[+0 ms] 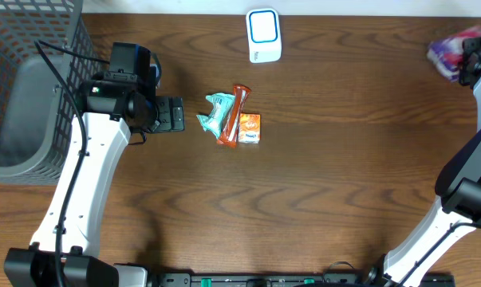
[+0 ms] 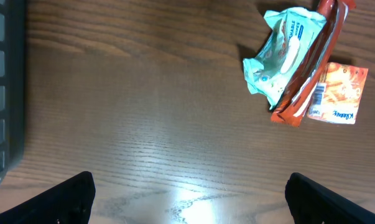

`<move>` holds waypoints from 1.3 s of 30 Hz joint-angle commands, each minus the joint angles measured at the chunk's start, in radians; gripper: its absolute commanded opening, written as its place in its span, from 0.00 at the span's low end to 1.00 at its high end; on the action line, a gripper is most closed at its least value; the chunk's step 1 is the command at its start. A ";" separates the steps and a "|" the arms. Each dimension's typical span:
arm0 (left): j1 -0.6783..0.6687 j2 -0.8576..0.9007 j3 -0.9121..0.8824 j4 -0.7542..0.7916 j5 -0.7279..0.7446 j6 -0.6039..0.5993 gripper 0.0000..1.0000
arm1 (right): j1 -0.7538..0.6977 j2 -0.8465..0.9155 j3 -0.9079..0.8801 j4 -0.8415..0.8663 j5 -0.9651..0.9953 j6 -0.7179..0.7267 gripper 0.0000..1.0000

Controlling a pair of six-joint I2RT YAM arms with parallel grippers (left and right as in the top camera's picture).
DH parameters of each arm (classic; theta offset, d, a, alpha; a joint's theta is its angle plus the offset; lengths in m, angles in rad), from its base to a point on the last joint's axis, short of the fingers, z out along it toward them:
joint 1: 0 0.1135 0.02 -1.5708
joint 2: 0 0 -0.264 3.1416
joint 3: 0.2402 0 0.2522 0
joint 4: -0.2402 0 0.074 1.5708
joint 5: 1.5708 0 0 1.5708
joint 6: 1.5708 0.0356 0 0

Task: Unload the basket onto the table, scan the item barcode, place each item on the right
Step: 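Carry the pack to the far right corner and release it, then move the right gripper to the small orange box and grasp it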

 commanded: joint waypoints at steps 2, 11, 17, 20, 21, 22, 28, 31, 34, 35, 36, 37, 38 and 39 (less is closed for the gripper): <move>0.001 0.004 -0.003 -0.003 -0.016 -0.008 0.98 | 0.007 0.015 0.003 -0.001 -0.084 -0.113 0.93; 0.001 0.004 -0.003 -0.002 -0.016 -0.008 0.98 | 0.035 -0.139 0.003 -0.040 -0.180 -0.215 0.96; 0.001 0.004 -0.003 -0.003 -0.016 -0.008 0.98 | 0.100 -0.274 0.003 -0.185 -0.415 -0.304 0.96; 0.001 0.004 -0.003 -0.003 -0.016 -0.008 0.98 | 0.171 -0.285 0.003 -0.318 -0.663 -0.385 0.99; 0.001 0.004 -0.003 -0.003 -0.016 -0.008 0.98 | 0.194 -0.282 0.003 -0.357 -0.684 -0.409 0.99; 0.001 0.004 -0.003 -0.003 -0.016 -0.008 0.98 | 0.227 -0.278 0.003 -0.414 -0.685 -0.440 0.99; 0.001 0.004 -0.003 -0.003 -0.016 -0.008 0.98 | 0.419 -0.250 0.002 -0.665 -0.574 -0.528 0.99; 0.001 0.004 -0.003 -0.002 -0.016 -0.008 0.98 | 0.540 -0.236 0.000 -0.779 -0.448 -0.528 0.99; 0.001 0.004 -0.003 -0.002 -0.016 -0.008 0.98 | 0.624 -0.233 -0.008 -0.823 -0.359 -0.528 0.99; 0.001 0.004 -0.003 -0.002 -0.016 -0.008 0.98 | 0.657 -0.233 -0.013 -0.830 -0.324 -0.528 0.99; 0.001 0.004 -0.003 -0.003 -0.016 -0.008 0.98 | 0.689 -0.233 -0.020 -0.831 -0.288 -0.528 0.99; 0.001 0.004 -0.003 -0.003 -0.016 -0.008 0.98 | 0.719 -0.233 -0.028 -0.830 -0.254 -0.528 0.99; 0.001 0.004 -0.003 -0.003 -0.016 -0.008 0.98 | 0.748 -0.233 -0.034 -0.831 -0.222 -0.528 0.99; 0.001 0.004 -0.003 -0.003 -0.016 -0.008 0.98 | 0.775 -0.233 -0.039 -0.830 -0.190 -0.528 0.99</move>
